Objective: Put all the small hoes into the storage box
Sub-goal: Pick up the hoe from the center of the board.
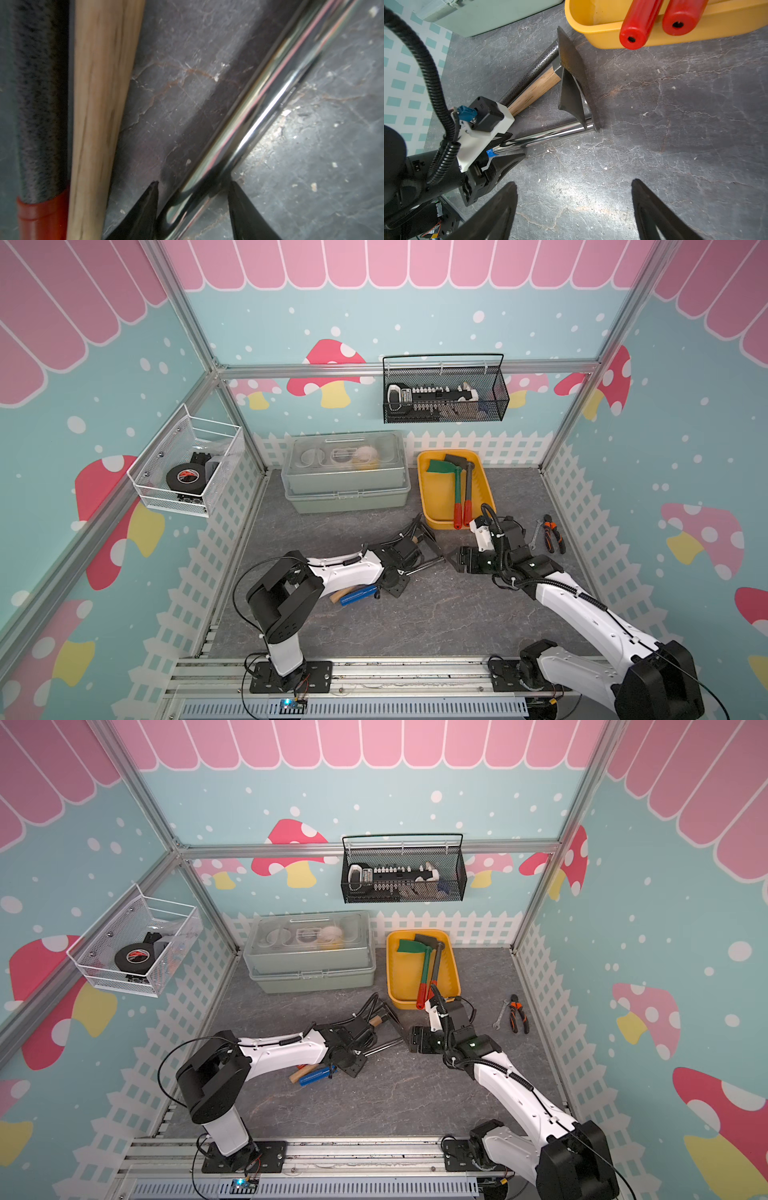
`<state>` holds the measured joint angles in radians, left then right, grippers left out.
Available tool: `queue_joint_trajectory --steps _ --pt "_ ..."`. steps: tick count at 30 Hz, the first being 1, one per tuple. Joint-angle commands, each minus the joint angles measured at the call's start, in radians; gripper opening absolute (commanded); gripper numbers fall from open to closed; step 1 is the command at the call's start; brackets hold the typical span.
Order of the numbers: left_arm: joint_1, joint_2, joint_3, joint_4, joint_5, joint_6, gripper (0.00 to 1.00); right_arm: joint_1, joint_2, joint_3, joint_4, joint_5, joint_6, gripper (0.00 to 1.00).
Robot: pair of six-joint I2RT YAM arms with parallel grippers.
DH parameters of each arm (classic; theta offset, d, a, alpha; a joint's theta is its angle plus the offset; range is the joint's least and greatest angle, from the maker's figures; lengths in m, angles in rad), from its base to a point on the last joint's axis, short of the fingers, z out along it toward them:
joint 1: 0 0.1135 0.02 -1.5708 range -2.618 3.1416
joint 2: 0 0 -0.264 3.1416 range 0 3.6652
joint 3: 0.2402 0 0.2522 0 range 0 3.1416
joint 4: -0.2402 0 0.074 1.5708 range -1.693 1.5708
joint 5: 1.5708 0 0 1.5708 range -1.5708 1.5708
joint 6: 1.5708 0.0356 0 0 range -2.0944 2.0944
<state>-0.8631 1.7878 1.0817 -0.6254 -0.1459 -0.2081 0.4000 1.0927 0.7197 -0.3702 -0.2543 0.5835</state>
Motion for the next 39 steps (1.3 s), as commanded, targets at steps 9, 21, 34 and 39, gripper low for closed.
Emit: queue_joint_trajectory --steps 9,21,34,39 --pt "-0.059 0.062 0.04 -0.031 -0.025 0.047 0.41 -0.003 -0.02 0.013 -0.021 0.024 -0.016 0.85" --pt "-0.088 0.058 0.05 -0.031 -0.08 0.075 0.29 -0.003 -0.037 0.009 -0.03 0.029 -0.007 0.85" --pt "-0.109 0.055 0.073 -0.027 -0.112 0.118 0.06 -0.002 -0.098 -0.06 -0.026 0.075 0.096 0.85" --pt "-0.122 0.049 0.084 -0.016 -0.111 0.15 0.0 -0.002 -0.124 -0.106 0.006 0.068 0.151 0.85"
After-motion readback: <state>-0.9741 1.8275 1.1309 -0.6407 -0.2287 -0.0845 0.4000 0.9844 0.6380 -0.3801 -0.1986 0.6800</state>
